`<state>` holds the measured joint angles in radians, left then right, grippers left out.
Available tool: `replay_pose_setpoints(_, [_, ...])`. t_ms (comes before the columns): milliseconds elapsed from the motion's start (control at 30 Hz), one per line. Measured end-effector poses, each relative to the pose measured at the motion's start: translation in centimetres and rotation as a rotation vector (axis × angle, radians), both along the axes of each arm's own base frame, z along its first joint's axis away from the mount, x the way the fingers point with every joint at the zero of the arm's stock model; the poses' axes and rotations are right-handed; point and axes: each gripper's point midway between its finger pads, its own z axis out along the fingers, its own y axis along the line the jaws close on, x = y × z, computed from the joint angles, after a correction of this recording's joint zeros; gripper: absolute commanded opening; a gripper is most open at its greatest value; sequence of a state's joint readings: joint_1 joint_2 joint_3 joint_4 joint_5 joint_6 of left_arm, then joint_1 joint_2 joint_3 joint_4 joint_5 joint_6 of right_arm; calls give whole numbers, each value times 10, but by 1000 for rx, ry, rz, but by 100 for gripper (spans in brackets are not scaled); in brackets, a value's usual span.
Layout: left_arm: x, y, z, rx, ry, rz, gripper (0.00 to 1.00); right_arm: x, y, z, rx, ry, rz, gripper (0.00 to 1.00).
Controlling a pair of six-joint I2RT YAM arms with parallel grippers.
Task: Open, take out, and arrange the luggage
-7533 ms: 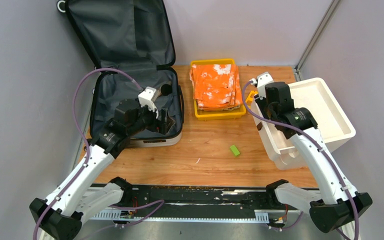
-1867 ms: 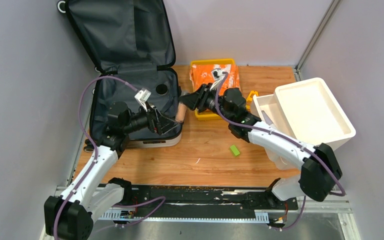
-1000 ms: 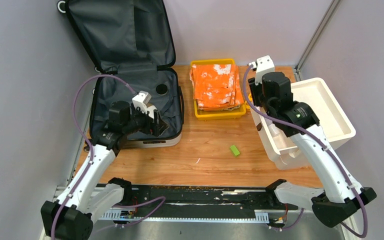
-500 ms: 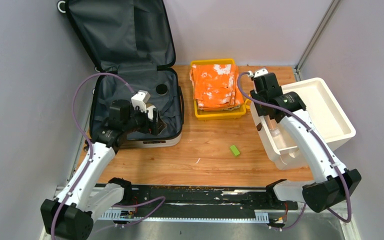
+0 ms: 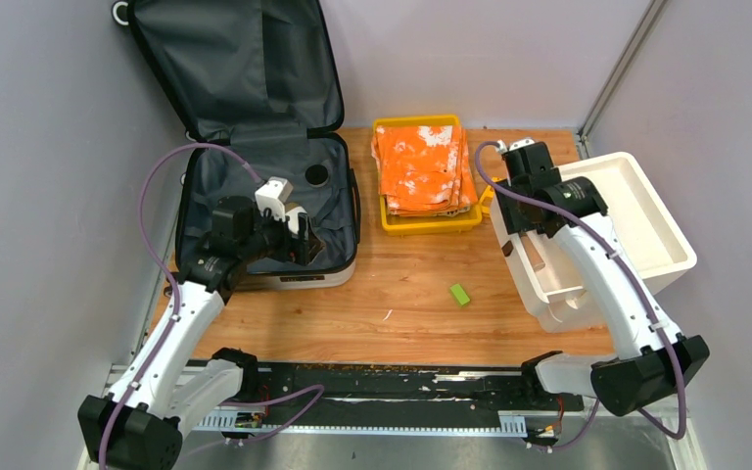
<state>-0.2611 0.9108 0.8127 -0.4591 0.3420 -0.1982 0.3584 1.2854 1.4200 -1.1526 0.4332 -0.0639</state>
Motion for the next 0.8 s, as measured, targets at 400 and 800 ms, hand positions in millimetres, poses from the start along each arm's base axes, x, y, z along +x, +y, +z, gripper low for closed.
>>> replay_pose_setpoints(400, [-14, -5, 18, -30, -70, -61, 100, -13, 55, 29, 311, -65, 182, 25])
replay_pose_setpoints(800, [-20, -4, 21, -27, -98, -77, 100, -10, 61, -21, 297, 18, 187, 24])
